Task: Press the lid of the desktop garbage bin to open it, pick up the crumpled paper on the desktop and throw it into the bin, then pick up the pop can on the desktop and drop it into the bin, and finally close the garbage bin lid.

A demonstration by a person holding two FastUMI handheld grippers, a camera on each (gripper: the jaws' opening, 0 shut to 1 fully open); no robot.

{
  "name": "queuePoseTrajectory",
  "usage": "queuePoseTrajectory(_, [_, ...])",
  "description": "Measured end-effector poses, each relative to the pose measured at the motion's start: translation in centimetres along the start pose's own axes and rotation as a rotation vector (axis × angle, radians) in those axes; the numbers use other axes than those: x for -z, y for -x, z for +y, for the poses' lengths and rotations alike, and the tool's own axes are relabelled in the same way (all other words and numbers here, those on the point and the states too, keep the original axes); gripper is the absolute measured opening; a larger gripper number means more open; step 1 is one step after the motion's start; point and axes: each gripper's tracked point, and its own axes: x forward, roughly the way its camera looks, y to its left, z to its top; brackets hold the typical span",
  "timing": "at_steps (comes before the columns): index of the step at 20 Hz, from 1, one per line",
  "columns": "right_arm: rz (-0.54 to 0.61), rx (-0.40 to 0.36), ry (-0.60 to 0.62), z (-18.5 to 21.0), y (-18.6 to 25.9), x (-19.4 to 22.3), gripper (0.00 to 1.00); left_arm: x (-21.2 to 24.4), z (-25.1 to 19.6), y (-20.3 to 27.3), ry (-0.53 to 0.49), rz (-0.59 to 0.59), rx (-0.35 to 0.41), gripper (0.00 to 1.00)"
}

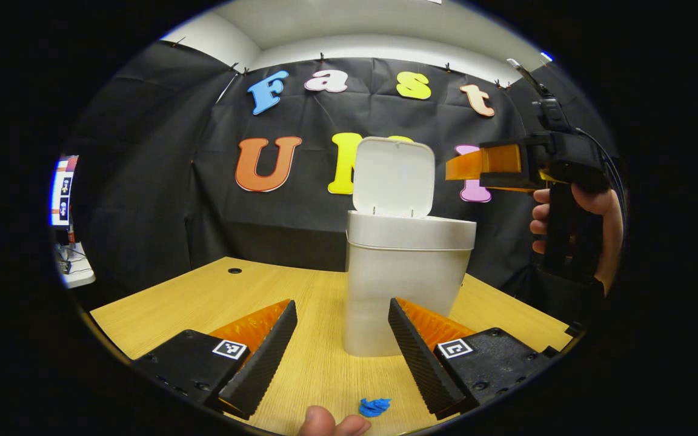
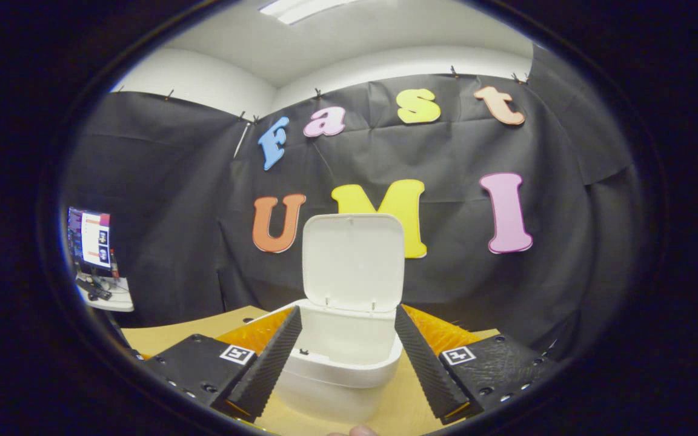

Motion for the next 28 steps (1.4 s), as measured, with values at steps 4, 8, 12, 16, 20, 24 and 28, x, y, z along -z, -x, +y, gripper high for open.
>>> queuePoseTrajectory(4, [-0.044,0.041,-0.012,-0.3,3.4,0.6,0.97,0.2,-0.3,0.0,-0.001,0.007,0.011,0.98])
queuePoseTrajectory(8, [-0.089,0.095,0.025,-1.2,6.0,0.4,0.96,-0.1,-0.8,0.1,-0.006,-0.001,0.019,0.98])
queuePoseTrajectory(12, [-0.059,0.108,-0.002,-1.8,8.8,3.0,0.96,0.6,-0.7,0.8,-0.028,0.002,0.012,0.98])
queuePoseTrajectory(16, [-0.010,0.121,0.007,-2.3,11.3,7.0,0.96,3.6,-1.0,1.5,-0.029,0.049,0.027,0.98])
queuePoseTrajectory(20, [0.008,0.143,0.022,-3.0,13.1,9.3,0.96,7.8,-1.9,2.2,-0.014,0.141,0.036,0.98])
queuePoseTrajectory(24, [0.027,0.157,-0.015,-4.5,14.2,11.3,0.95,11.4,-2.9,2.9,-0.038,0.202,0.040,0.98])
queuePoseTrajectory(28, [0.060,0.181,-0.080,-6.2,15.0,13.1,0.96,14.9,-4.0,3.4,-0.051,0.277,0.068,0.99])
